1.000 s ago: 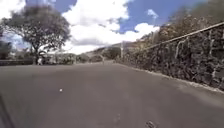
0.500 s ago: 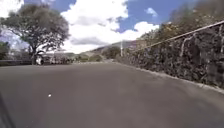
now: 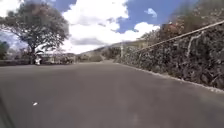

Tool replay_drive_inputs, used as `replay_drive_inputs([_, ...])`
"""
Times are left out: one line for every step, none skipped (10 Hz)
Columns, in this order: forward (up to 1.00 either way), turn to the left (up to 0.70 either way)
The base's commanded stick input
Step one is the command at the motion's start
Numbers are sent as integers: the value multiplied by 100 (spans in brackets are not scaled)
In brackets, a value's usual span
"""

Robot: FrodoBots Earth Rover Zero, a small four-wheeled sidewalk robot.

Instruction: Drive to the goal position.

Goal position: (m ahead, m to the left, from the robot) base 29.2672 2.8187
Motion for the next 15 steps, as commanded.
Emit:
replay_drive_inputs([70,0])
replay_drive_inputs([70,0])
replay_drive_inputs([70,0])
replay_drive_inputs([70,0])
replay_drive_inputs([70,0])
replay_drive_inputs([70,0])
replay_drive_inputs([70,0])
replay_drive_inputs([70,0])
replay_drive_inputs([70,0])
replay_drive_inputs([70,0])
replay_drive_inputs([70,0])
replay_drive_inputs([70,0])
replay_drive_inputs([70,0])
replay_drive_inputs([70,0])
replay_drive_inputs([70,0])
